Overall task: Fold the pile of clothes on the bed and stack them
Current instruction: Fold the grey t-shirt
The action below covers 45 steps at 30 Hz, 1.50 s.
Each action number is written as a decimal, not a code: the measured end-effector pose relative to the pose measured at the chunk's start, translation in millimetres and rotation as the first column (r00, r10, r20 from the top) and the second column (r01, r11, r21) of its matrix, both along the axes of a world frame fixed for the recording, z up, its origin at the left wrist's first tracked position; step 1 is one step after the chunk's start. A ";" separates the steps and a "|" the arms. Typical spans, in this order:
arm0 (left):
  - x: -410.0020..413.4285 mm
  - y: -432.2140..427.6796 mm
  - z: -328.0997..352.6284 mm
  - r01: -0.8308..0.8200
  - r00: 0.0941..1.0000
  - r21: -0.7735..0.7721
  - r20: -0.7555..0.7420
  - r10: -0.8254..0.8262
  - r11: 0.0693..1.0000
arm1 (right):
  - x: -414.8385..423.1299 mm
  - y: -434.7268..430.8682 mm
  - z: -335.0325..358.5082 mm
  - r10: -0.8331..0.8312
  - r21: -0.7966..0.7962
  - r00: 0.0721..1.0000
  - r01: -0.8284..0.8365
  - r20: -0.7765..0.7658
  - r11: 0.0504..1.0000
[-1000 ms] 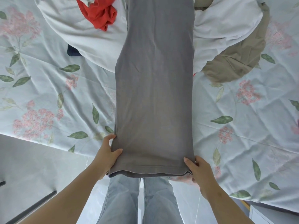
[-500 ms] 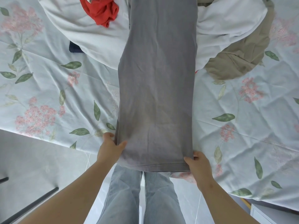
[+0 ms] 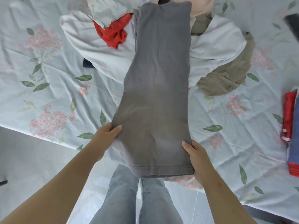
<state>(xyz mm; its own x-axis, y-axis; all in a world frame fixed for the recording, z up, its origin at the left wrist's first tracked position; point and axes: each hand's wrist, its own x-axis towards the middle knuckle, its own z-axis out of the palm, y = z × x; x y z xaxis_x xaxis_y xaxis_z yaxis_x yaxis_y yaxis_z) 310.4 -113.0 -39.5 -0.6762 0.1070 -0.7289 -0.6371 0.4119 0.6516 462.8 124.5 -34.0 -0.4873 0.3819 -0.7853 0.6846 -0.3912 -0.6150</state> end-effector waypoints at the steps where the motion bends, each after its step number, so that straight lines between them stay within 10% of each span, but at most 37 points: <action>1: -3.8 -0.8 13.7 -0.011 1.000 0.010 -0.024 0.012 1.000 | -0.4 1.5 12.5 -0.025 -0.015 1.000 0.025 -0.017 1.000; 6: -15.8 1.5 79.3 0.003 0.992 0.044 -0.126 0.002 0.999 | -5.9 13.6 73.3 -0.079 -0.051 0.985 0.072 -0.153 0.996; 12: -27.2 3.8 151.1 -0.043 0.943 0.133 -0.322 0.084 0.990 | -20.3 29.5 139.2 0.217 0.424 0.925 -0.069 -0.312 0.903; 25: -37.6 -17.9 196.8 0.168 0.896 0.435 -0.441 0.046 0.885 | -27.5 21.2 181.4 0.093 0.235 0.785 0.069 -0.612 0.969; 33: -11.5 -29.7 153.1 0.062 0.996 0.165 -0.067 -0.052 0.984 | 3.0 0.5 145.2 0.203 -0.127 0.955 -0.234 -0.217 0.964; 45: -32.0 -2.4 74.7 0.260 0.964 -0.342 0.137 -0.226 0.903 | -12.5 -1.8 89.9 0.145 0.178 0.957 -0.194 0.252 0.965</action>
<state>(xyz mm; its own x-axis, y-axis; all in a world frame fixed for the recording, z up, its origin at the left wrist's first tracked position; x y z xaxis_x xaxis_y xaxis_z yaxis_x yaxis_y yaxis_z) 278.4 -115.4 35.3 -0.5904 -0.0170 -0.8070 -0.5379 0.7537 0.3777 450.3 122.7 55.9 -0.3694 0.4697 -0.8018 0.8644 -0.1431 -0.4821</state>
